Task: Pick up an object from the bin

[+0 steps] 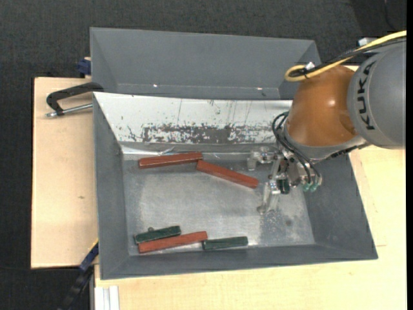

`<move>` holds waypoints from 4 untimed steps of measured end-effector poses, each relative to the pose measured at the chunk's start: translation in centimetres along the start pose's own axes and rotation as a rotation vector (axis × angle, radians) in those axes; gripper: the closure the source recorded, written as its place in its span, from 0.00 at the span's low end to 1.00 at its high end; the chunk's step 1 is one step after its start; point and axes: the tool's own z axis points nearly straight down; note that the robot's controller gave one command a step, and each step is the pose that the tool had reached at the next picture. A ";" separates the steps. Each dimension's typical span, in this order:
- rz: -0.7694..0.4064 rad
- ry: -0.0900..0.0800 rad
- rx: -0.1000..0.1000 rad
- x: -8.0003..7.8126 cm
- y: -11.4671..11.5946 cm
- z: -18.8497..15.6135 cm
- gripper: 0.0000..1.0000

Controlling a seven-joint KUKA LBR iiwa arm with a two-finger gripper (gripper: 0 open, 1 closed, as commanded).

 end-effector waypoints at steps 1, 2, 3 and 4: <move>0.036 -0.002 0.001 -2.3 0.1 3.3 0.00; 0.202 0.003 0.000 -1.5 1.6 5.6 1.00; 0.202 0.003 0.001 -1.5 1.6 5.6 1.00; 0.220 -0.006 0.001 -2.8 3.4 -10.6 1.00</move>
Offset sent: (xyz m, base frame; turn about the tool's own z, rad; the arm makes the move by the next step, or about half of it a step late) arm 0.0132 0.0162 -0.0566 0.2033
